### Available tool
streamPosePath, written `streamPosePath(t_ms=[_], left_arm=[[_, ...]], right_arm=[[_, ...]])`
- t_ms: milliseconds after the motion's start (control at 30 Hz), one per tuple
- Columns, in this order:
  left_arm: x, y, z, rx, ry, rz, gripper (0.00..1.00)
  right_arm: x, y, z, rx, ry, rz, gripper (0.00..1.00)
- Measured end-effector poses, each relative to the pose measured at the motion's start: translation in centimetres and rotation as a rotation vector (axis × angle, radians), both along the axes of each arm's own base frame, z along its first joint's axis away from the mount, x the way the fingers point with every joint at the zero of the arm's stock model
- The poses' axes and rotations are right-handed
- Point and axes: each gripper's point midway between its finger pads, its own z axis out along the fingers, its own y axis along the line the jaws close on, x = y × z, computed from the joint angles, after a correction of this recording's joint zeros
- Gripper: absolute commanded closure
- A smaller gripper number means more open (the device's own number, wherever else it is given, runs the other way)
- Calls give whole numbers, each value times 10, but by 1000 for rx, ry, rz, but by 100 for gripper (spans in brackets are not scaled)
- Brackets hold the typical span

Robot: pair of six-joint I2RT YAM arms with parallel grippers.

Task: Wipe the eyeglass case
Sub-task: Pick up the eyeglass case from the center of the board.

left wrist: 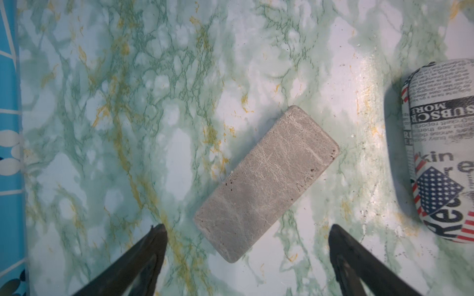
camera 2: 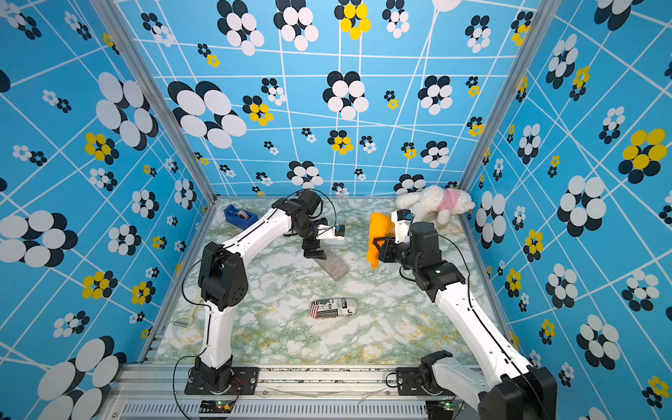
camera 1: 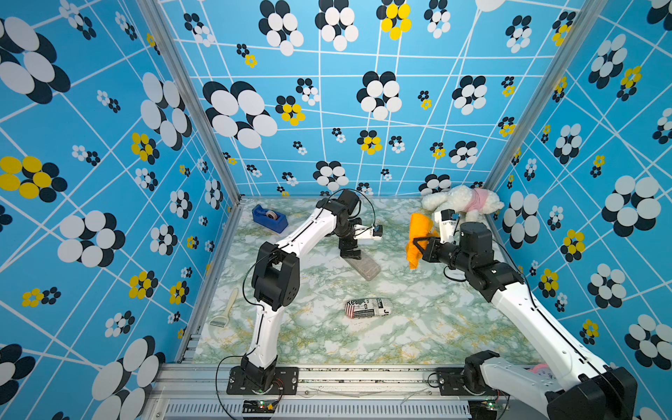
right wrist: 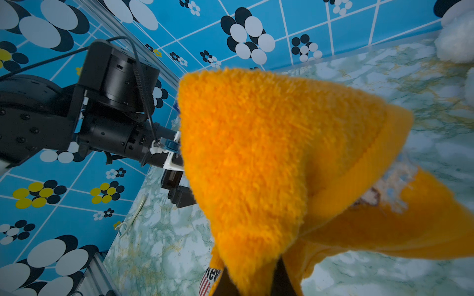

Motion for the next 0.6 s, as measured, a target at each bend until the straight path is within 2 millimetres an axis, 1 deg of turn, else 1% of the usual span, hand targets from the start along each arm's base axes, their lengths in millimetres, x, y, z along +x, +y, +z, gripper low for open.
streamPosePath(t_ms=[133,200,333,400,500,600], left_arm=[[-6,2,-26,57,34,-57,0],[-9,6,-35,83,43,-72,0],[-12,11,-45,125,34,-98,1],[-9,11,-48,135,21,-105,1],[-6,9,-55,145,11,-120,1],[-3,5,-66,158,8,-139,1]], right_arm=[[2,1,-6,-13,12,5,100],[4,1,-10,-19,22,7,100],[6,2,-17,-23,42,8,100],[6,4,-20,-21,51,14,100],[6,7,-23,-2,69,28,100],[8,11,-22,18,72,34,100]])
